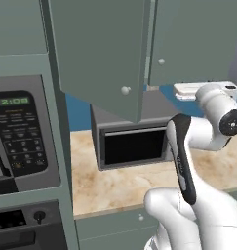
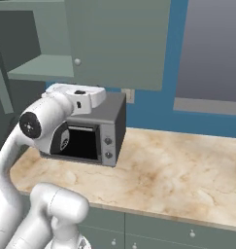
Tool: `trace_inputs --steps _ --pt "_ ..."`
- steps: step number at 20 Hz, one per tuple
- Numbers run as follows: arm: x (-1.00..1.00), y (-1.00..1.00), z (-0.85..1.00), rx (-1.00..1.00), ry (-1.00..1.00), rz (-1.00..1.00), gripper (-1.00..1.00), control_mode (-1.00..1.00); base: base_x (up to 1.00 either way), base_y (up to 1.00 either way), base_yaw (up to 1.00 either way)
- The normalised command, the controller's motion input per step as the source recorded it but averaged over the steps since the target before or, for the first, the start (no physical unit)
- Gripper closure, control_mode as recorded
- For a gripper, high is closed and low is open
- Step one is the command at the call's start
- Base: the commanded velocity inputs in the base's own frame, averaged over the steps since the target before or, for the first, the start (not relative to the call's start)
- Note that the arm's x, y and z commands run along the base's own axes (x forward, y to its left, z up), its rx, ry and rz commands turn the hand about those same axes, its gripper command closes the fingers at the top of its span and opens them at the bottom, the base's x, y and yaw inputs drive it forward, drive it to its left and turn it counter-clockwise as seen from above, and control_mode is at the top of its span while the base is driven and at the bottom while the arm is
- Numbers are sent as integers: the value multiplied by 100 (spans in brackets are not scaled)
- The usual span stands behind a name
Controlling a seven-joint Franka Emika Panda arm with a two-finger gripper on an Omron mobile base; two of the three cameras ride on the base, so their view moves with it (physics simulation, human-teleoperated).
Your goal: Close all open cabinet doors.
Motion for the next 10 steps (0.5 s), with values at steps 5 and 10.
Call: trace_inputs --steps 5,10 --pt "-78 0 34 0 24 -6 -100 -100 0 0 0" --pt "-87 4 0 0 1 0 -100 -100 0 0 0"
